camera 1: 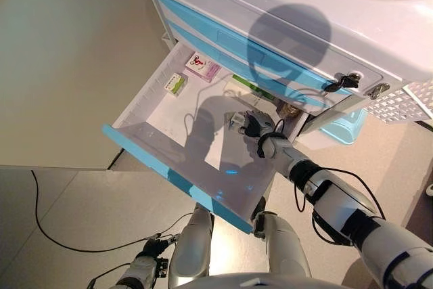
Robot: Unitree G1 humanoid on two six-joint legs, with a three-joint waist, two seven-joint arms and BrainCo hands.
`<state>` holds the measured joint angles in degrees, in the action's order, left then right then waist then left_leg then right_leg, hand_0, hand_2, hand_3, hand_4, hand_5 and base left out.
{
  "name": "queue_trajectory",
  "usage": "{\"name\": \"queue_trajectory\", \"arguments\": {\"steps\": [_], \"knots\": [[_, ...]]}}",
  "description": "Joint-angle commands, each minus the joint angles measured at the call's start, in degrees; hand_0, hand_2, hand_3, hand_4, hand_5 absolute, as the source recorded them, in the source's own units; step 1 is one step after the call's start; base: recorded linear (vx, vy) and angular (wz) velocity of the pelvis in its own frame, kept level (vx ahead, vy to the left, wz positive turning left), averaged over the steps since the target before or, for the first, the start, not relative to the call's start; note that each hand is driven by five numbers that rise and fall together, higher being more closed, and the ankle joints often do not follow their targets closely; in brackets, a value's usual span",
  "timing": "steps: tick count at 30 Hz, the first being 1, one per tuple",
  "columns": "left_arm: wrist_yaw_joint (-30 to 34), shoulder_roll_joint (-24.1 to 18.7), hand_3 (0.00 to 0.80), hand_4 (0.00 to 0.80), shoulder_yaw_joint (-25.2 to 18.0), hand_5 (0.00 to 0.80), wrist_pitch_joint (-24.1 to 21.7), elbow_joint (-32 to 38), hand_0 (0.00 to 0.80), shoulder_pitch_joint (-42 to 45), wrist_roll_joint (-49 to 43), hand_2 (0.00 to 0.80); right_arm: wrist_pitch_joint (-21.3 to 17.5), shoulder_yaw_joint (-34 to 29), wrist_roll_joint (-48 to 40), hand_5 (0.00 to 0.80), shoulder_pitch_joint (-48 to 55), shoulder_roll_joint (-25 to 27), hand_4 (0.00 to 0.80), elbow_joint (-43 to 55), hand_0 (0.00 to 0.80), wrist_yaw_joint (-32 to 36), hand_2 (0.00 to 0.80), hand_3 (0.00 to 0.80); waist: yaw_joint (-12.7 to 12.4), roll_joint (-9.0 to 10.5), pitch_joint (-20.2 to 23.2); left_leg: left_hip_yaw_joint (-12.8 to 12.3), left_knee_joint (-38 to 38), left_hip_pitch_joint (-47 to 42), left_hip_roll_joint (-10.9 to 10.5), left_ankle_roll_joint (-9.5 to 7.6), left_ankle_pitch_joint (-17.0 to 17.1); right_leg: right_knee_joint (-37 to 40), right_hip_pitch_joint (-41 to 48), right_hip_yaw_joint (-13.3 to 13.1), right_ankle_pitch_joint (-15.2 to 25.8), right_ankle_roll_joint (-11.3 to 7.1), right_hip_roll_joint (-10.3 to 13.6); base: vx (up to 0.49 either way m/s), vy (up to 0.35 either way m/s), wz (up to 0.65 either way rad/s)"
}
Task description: Open the drawer and pick up the medicine
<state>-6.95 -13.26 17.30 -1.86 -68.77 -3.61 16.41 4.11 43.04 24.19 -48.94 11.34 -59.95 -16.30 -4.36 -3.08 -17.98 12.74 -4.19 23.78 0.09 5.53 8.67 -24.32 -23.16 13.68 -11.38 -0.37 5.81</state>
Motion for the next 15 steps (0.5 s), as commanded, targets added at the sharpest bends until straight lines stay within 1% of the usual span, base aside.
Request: {"name": "queue_trajectory", "arguments": {"steps": [1,7,8,9,10,11,12,13,14,15], "knots": [[0.35,-0.7,0.0,0.0,2.27,0.0,-0.09,-0.69,0.0,-2.77,-1.46,0.0,0.85,1.05,2.13,0.8,0.45,-3.38,0.8,-3.23,0.8,2.96,0.8,0.8,-2.49,2.52,-4.17,-0.95,-1.34,-2.4,-5.87,-4.63,-4.39,13.56,4.81,-2.93,11.46,-4.77,3.3,0.0,0.0,0.0],[0.31,-0.68,0.0,0.0,1.91,0.0,-0.21,-0.56,0.0,-2.8,-1.23,0.0,0.11,0.77,1.7,0.8,-1.02,-2.76,0.8,1.5,0.8,2.18,0.8,0.8,-2.14,2.89,-3.46,-1.5,-0.98,-2.66,-5.57,-4.7,-4.38,14.01,4.67,-3.54,11.88,-4.88,2.99,0.0,0.0,0.0],[0.23,-0.79,0.0,0.0,1.55,0.0,-0.25,-0.6,0.0,-2.78,-1.14,0.0,-0.27,0.71,1.29,0.8,-0.9,-2.61,0.8,3.73,0.8,2.19,0.8,0.8,-1.91,3.28,-3.21,-1.94,-0.81,-2.96,-5.33,-4.69,-4.47,14.51,4.89,-3.75,12.05,-4.97,2.81,0.0,0.0,0.0],[0.23,-0.78,0.0,0.0,1.56,0.0,-0.25,-0.6,0.0,-2.77,-1.14,0.0,-0.25,0.71,1.29,0.8,-0.88,-2.59,0.8,3.77,0.8,2.21,0.8,0.8,-1.94,3.28,-3.22,-1.96,-0.79,-2.99,-5.32,-4.69,-4.47,14.53,4.9,-3.77,12.07,-4.97,2.8,0.0,0.0,0.0],[0.34,-1.43,0.0,0.0,1.76,0.0,-0.35,-0.81,0.0,-2.67,-1.24,0.0,-1.05,0.35,0.63,0.8,-2.07,-3.19,0.8,1.86,0.8,2.54,0.8,0.8,-2.28,3.33,-2.95,-2.08,-0.74,-3.26,-5.23,-4.64,-4.58,14.8,5.21,-3.7,12.09,-5.0,2.71,0.018,-0.003,-0.04],[0.01,-1.67,0.0,0.0,1.28,0.0,-0.2,-0.38,0.0,-1.9,-0.98,0.0,-0.75,2.04,0.5,0.8,-1.25,-1.64,0.8,5.57,0.8,3.2,0.8,0.8,-2.01,3.74,-2.88,-2.55,-0.66,-3.78,-5.01,-4.62,-4.78,14.91,5.51,-4.14,12.02,-5.12,2.5,0.009,0.004,-0.07],[0.09,-1.96,0.0,0.0,-0.17,0.0,0.13,-0.41,0.0,-2.0,-0.73,0.0,-1.21,1.16,-0.76,0.8,-0.44,2.12,0.8,15.13,0.8,4.07,0.8,0.8,-1.05,4.58,-2.7,-3.54,-0.25,-3.97,-4.51,-4.58,-4.72,15.35,5.36,-4.83,12.43,-5.21,2.13,0.004,0.011,-0.05],[0.08,-1.9,0.0,0.0,-1.48,0.0,0.39,-0.81,0.0,-2.15,-0.9,0.0,-2.26,0.55,-0.9,0.8,1.35,4.37,0.8,21.6,0.8,4.01,0.8,0.8,-0.28,5.37,-2.81,-4.33,-0.14,-4.52,-4.1,-4.55,-5.0,15.34,5.47,-5.42,12.37,-5.27,1.81,-0.002,0.013,-0.06],[-0.11,-1.73,0.0,0.0,-2.66,0.0,0.57,-1.16,0.0,-2.12,-1.09,0.0,-2.84,-0.48,-2.26,0.8,3.28,6.66,0.8,27.78,0.8,4.33,0.8,0.8,0.56,6.12,-2.55,-4.93,-0.06,-4.78,-3.76,-4.53,-4.98,15.7,5.53,-5.93,12.62,-5.3,1.52,0.028,-0.022,-0.21],[-0.24,-1.59,0.0,0.0,-3.77,0.0,1.06,-1.67,0.0,-2.05,-2.11,0.0,-4.0,-1.86,-3.6,0.8,6.75,7.65,0.8,30.85,0.8,4.31,0.8,0.8,1.28,6.91,-1.93,-5.45,0.05,-5.48,-3.43,-4.55,-5.23,16.3,6.14,-6.25,12.6,-5.3,1.14,0.026,-0.025,-0.42]]}}
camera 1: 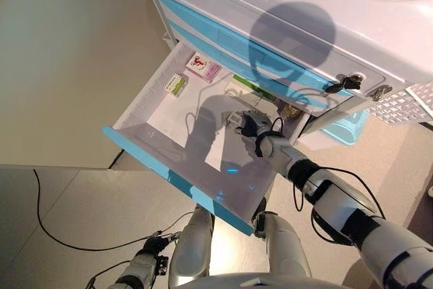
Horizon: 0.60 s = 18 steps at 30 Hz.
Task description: Open the drawer and pick up the medicine
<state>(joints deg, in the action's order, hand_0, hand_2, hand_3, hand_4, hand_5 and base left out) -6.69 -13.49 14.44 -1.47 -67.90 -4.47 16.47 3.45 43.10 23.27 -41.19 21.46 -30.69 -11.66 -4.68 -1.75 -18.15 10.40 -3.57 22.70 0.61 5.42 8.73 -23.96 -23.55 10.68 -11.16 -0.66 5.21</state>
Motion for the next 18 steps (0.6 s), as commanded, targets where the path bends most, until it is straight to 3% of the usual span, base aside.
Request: {"name": "queue_trajectory", "arguments": {"steps": [1,2,7,11,13,14,15,17,18], "knots": [[-0.5,-1.37,0.0,0.0,-0.91,0.0,0.66,-2.55,0.0,-1.15,-2.18,0.0,-3.38,-1.91,-2.68,0.8,-0.96,-2.5,0.8,1.54,0.8,-0.36,0.8,0.8,1.58,5.58,-1.76,-3.13,-0.54,-4.46,-3.94,-4.44,-5.29,15.98,6.59,-3.28,12.39,-5.01,1.73,0.034,-0.047,-0.51],[-0.48,-1.24,0.0,0.0,-0.74,0.0,0.63,-2.64,0.0,-0.64,-2.74,0.0,-3.69,-1.91,-3.01,0.8,0.59,-3.42,0.8,-1.09,0.8,-0.59,0.8,0.8,1.53,5.45,-1.33,-3.14,-0.42,-4.81,-3.88,-4.48,-5.36,16.33,7.07,-3.1,12.39,-5.03,1.7,0.04,-0.035,-0.44],[0.16,-2.1,0.0,0.0,-2.01,0.0,1.04,-3.06,0.0,0.41,-4.97,0.0,-5.64,-4.89,-12.69,0.8,4.54,-4.27,0.8,3.83,0.8,2.96,0.8,0.8,2.31,4.88,1.09,-4.21,0.92,-7.76,-3.32,-4.49,-5.5,17.45,9.36,-3.65,12.21,-4.99,1.14,0.037,-0.009,-0.14],[1.23,-2.07,0.0,0.0,-2.14,0.0,1.14,-3.07,0.0,1.74,-5.76,0.0,-6.12,-5.31,-18.41,0.8,8.09,-6.93,0.8,-0.77,0.8,5.62,0.8,0.8,2.25,4.03,2.86,-4.65,1.48,-9.96,-3.21,-4.39,-5.68,18.41,11.53,-3.65,11.94,-4.89,0.85,0.044,-0.014,-0.06],[0.66,-2.26,0.0,0.0,-1.93,0.0,1.93,-3.58,0.0,1.39,-5.6,0.0,-4.04,-2.91,-18.21,0.8,4.99,-12.73,0.8,2.51,0.8,5.63,0.8,0.8,2.08,3.95,3.81,-5.05,1.89,-10.79,-2.95,-4.29,-5.69,19.09,12.43,-3.67,11.97,-4.73,0.56,0.035,-0.025,-0.06],[-0.03,-2.31,0.0,0.0,-2.41,0.0,2.35,-3.72,0.0,1.55,-5.67,0.0,-3.82,-2.25,-20.48,0.8,4.87,-14.46,0.8,3.47,0.8,5.88,0.8,0.8,2.11,3.95,4.33,-5.39,2.09,-11.35,-2.81,-4.19,-5.71,19.49,13.0,-3.78,12.04,-4.67,0.4,0.049,-0.041,-0.15],[-0.25,-2.85,0.0,0.0,-3.29,0.0,2.72,-3.96,0.0,1.72,-5.98,0.0,-4.4,-1.75,-28.39,0.8,4.06,-14.19,0.8,7.66,0.8,8.24,0.8,0.8,2.04,4.12,5.2,-5.99,2.37,-12.15,-2.51,-4.0,-5.72,20.11,13.63,-4.09,12.15,-4.65,-0.1,0.04,-0.031,-0.17],[-0.03,-3.17,0.0,0.0,-3.76,0.0,2.86,-4.13,0.0,1.7,-6.12,0.0,-4.14,-1.05,-31.2,0.8,3.6,-13.88,0.8,9.03,0.8,8.96,0.8,0.8,2.01,4.4,5.68,-6.46,2.67,-12.84,-2.3,-3.87,-5.77,20.72,14.32,-4.38,12.29,-4.58,-0.4,0.058,-0.043,-0.1],[0.27,-3.81,0.0,0.0,-5.09,0.0,3.11,-4.38,0.0,2.42,-6.7,0.0,-4.34,-0.12,-39.7,0.8,4.06,-12.33,0.8,12.07,0.8,12.04,0.8,0.8,1.96,4.88,6.89,-7.1,3.07,-13.83,-1.86,-3.68,-5.85,21.62,15.4,-4.68,12.43,-4.58,-0.82,0.097,-0.061,-0.12]]}}
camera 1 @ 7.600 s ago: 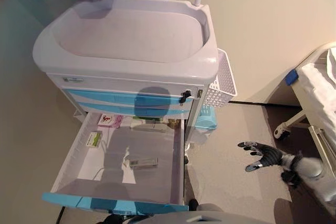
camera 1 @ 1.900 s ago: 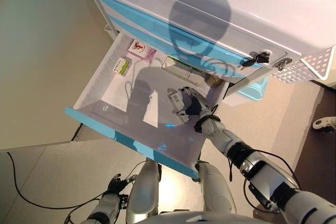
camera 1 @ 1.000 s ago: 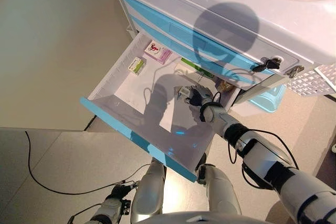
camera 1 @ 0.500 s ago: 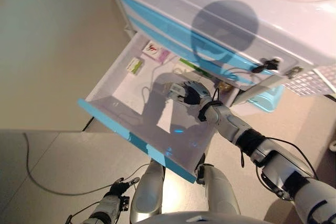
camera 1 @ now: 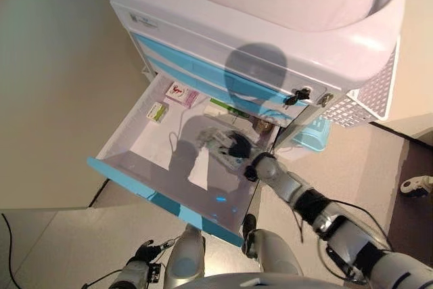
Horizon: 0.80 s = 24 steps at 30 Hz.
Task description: Open the drawer and pick up the medicine
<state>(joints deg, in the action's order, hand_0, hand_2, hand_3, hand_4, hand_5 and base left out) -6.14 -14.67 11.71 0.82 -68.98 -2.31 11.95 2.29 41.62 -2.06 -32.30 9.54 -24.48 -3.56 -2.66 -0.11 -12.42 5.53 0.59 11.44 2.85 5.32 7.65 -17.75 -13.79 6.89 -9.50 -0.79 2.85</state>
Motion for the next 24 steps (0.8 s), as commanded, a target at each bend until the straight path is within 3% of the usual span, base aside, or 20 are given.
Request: {"name": "queue_trajectory", "arguments": {"steps": [1,5,6,11,16,17,24], "knots": [[-0.03,-2.97,0.0,0.0,-2.78,0.0,0.83,-3.39,0.0,0.68,-2.39,0.0,-3.03,1.94,-17.87,0.8,-5.26,0.44,0.8,7.49,0.8,5.61,0.8,0.8,-0.14,3.45,1.71,-2.5,-0.89,-3.12,-3.92,-3.5,-4.82,15.73,6.1,-0.98,10.83,-4.48,1.35,0.073,-0.047,-0.18],[0.78,-3.54,0.0,0.0,-3.9,0.0,0.82,-3.51,0.0,1.74,-2.61,0.0,-1.82,3.18,-26.94,0.8,-7.28,4.25,0.8,12.62,0.8,9.58,0.8,0.8,-0.33,4.04,3.26,-3.32,-0.38,-4.92,-3.29,-3.2,-5.02,16.95,7.99,-1.16,10.94,-4.47,0.87,0.092,-0.045,-0.22],[1.49,-3.46,0.0,0.0,-4.29,0.0,0.71,-3.47,0.0,2.56,-2.14,0.0,-1.52,3.37,-33.13,0.8,-9.21,7.13,0.8,16.03,0.8,11.04,0.8,0.8,-0.28,4.41,4.45,-3.69,-0.05,-5.98,-2.96,-3.02,-5.14,17.73,9.11,-1.24,10.96,-4.52,0.66,0.065,-0.024,-0.07],[2.59,-2.49,0.0,0.0,-4.25,0.0,0.74,-3.78,0.0,3.61,-1.14,0.0,-1.92,3.51,-42.93,0.8,-13.27,11.84,0.8,21.09,0.8,13.34,0.8,0.8,-0.26,4.93,6.77,-4.43,0.5,-8.43,-2.64,-2.86,-5.65,19.08,11.85,-1.07,10.75,-4.65,0.35,0.086,-0.028,-0.1],[3.03,-1.47,0.0,0.0,-3.99,0.0,0.77,-4.26,0.0,4.16,-0.43,0.0,-2.71,3.4,-46.58,0.8,-16.97,16.0,0.8,24.78,0.8,14.14,0.8,0.8,0.04,5.22,8.43,-4.85,1.03,-10.02,-2.4,-2.79,-5.96,19.71,13.49,-0.96,10.52,-4.72,0.25,0.064,0.0,-0.05],[3.48,-1.25,0.0,0.0,-3.66,0.0,0.64,-3.77,0.0,4.95,-0.11,0.0,-3.02,3.98,-47.92,0.8,-21.25,20.04,0.8,27.41,0.8,14.98,0.8,0.8,0.29,5.31,9.24,-5.19,1.47,-10.98,-2.25,-2.76,-6.17,20.03,14.22,-0.92,10.48,-4.77,0.21,0.073,0.008,0.02],[4.42,-1.12,0.0,0.0,-2.83,0.0,0.45,-3.43,0.0,6.88,0.72,0.0,-6.17,3.91,-49.74,0.8,-30.58,28.89,0.8,28.88,0.8,13.58,0.8,0.8,1.06,5.76,11.1,-5.65,1.84,-11.76,-2.1,-2.74,-6.44,20.6,14.88,-1.1,10.67,-5.03,0.2,0.023,0.006,0.01]]}}
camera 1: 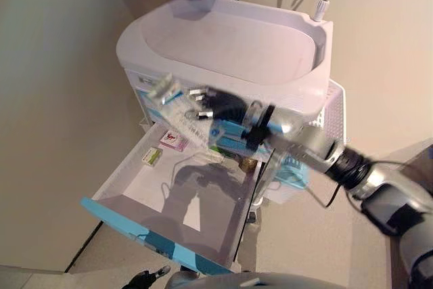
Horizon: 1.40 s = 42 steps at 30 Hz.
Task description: Open the drawer and pick up the medicine
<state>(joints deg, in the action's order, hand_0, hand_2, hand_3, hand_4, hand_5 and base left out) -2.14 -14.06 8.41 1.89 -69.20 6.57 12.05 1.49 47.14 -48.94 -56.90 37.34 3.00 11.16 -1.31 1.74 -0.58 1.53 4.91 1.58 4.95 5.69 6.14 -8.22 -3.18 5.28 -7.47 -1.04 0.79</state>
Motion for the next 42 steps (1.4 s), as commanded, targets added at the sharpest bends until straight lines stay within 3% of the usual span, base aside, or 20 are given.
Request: {"name": "queue_trajectory", "arguments": {"steps": [1,5,9,12,19,20,24,25,27,30,31,35,42], "knots": [[0.6,-1.79,0.0,0.0,0.58,0.0,-0.63,-3.5,0.0,-1.74,1.09,0.0,-6.28,-1.78,-3.09,0.8,-8.85,3.91,0.8,-0.14,0.8,-2.07,0.8,0.8,-0.17,4.15,-0.43,-1.84,-2.31,-2.15,-4.19,-3.08,-4.99,11.25,4.42,0.53,8.67,-4.86,2.21,0.0,0.0,0.0],[0.77,-1.96,0.0,0.0,0.88,0.0,-0.73,-4.03,0.0,-1.25,1.28,0.0,-7.32,-2.9,-3.43,0.8,-11.45,6.5,0.8,-4.21,0.8,-3.71,0.8,0.8,-0.08,4.46,-0.03,-1.92,-2.23,-2.34,-4.13,-3.04,-5.05,11.3,4.53,0.6,8.72,-4.92,2.18,0.01,0.005,-0.02],[0.84,-2.33,0.0,0.0,1.71,0.0,-0.6,-4.63,0.0,-0.8,1.88,0.0,-7.8,-3.71,-2.75,0.8,-15.49,7.05,0.8,-14.58,0.8,-6.94,0.8,0.8,-0.27,4.83,0.15,-1.76,-2.14,-2.58,-4.16,-3.07,-5.23,11.35,4.88,0.8,8.6,-4.89,2.16,0.014,0.006,-0.03],[0.98,-2.7,0.0,0.0,2.13,0.0,-0.44,-5.58,0.0,-0.8,3.47,0.0,-7.25,-4.32,0.55,0.8,-20.17,4.69,0.8,-27.1,0.8,-10.91,0.8,0.8,-0.64,5.25,0.16,-1.33,-2.03,-2.55,-4.23,-3.09,-5.24,11.24,5.01,1.19,8.5,-4.83,2.13,0.0,0.0,0.0],[0.3,-3.32,0.0,0.0,2.66,0.0,-0.42,-6.27,0.0,-1.23,5.49,0.0,-6.04,-5.27,7.84,0.8,-25.88,-0.68,0.8,-44.04,0.8,-14.15,0.8,0.8,-1.49,5.81,-0.42,-0.28,-2.2,-1.86,-4.36,-3.13,-5.18,10.87,4.74,2.03,8.24,-4.77,2.17,0.01,0.0,0.05],[0.14,-3.56,0.0,0.0,2.77,0.0,-0.49,-6.38,0.0,-1.48,5.95,0.0,-5.36,-5.44,11.39,0.8,-27.38,-2.36,0.8,-50.15,0.8,-14.84,0.8,0.8,-2.12,6.02,-0.71,0.28,-2.42,-1.33,-4.47,-3.16,-5.14,10.74,4.59,2.56,8.04,-4.73,2.13,0.016,-0.004,0.12],[-0.18,-4.24,0.0,0.0,2.86,0.0,-0.64,-6.61,0.0,-2.01,6.27,0.0,-4.28,-5.87,16.79,0.8,-29.62,-4.37,0.8,-58.38,0.8,-16.15,0.8,0.8,-3.04,6.42,-1.34,1.43,-2.97,-0.2,-4.82,-3.21,-5.16,10.52,4.2,3.3,7.84,-4.71,2.23,0.015,-0.011,0.2],[-0.3,-4.72,0.0,0.0,2.92,0.0,-0.61,-6.64,0.0,-2.23,6.16,0.0,-3.15,-4.61,24.0,0.8,-31.34,-5.49,0.8,-64.24,0.8,-16.58,0.8,0.8,-3.81,6.71,-1.64,2.26,-3.02,0.44,-5.03,-3.24,-5.03,10.6,3.99,3.91,7.82,-4.7,2.23,0.02,-0.005,0.19],[-0.33,-4.97,0.0,0.0,3.03,0.0,-0.72,-6.61,0.0,-2.38,5.94,0.0,-2.8,-4.51,25.96,0.8,-31.91,-5.86,0.8,-65.95,0.8,-17.08,0.8,0.8,-4.07,6.8,-1.8,2.62,-3.15,0.78,-5.08,-3.24,-5.02,10.6,3.86,4.21,7.81,-4.74,2.28,0.019,-0.011,0.21],[-0.64,-5.83,0.0,0.0,3.6,0.0,-0.94,-6.24,0.0,-2.9,5.24,0.0,-1.29,-0.46,38.99,0.8,-33.91,-6.06,0.8,-69.94,0.8,-18.2,0.8,0.8,-5.01,7.14,-2.32,3.92,-3.32,2.09,-5.45,-3.25,-4.8,10.69,3.33,5.21,7.84,-4.84,2.42,0.011,-0.015,0.2],[-0.98,-6.13,0.0,0.0,3.74,0.0,-1.14,-5.99,0.0,-3.26,4.75,0.0,-0.43,2.88,48.07,0.8,-34.31,-5.62,0.8,-71.88,0.8,-18.27,0.8,0.8,-5.6,7.35,-2.7,4.88,-3.29,2.86,-5.71,-3.26,-4.59,10.79,2.94,5.77,7.81,-4.88,2.46,0.014,-0.008,0.18],[-1.16,-6.08,0.0,0.0,4.64,0.0,-1.57,-5.59,0.0,-4.18,4.32,0.0,0.77,5.19,56.0,0.8,-34.53,-4.63,0.8,-74.91,0.8,-19.09,0.8,0.8,-6.39,7.32,-3.68,6.47,-2.98,4.03,-6.18,-3.23,-4.12,10.93,2.15,6.91,7.79,-4.92,2.61,0.002,-0.005,0.24],[-1.34,-5.27,0.0,0.0,5.23,0.0,-1.79,-5.65,0.0,-5.44,4.2,0.0,0.54,5.26,58.5,0.8,-33.73,-3.33,0.8,-74.96,0.8,-19.73,0.8,0.8,-6.62,6.85,-4.83,7.69,-2.52,4.7,-6.61,-3.26,-3.66,10.78,1.58,7.59,7.77,-5.01,2.88,0.002,0.005,0.16]]}}
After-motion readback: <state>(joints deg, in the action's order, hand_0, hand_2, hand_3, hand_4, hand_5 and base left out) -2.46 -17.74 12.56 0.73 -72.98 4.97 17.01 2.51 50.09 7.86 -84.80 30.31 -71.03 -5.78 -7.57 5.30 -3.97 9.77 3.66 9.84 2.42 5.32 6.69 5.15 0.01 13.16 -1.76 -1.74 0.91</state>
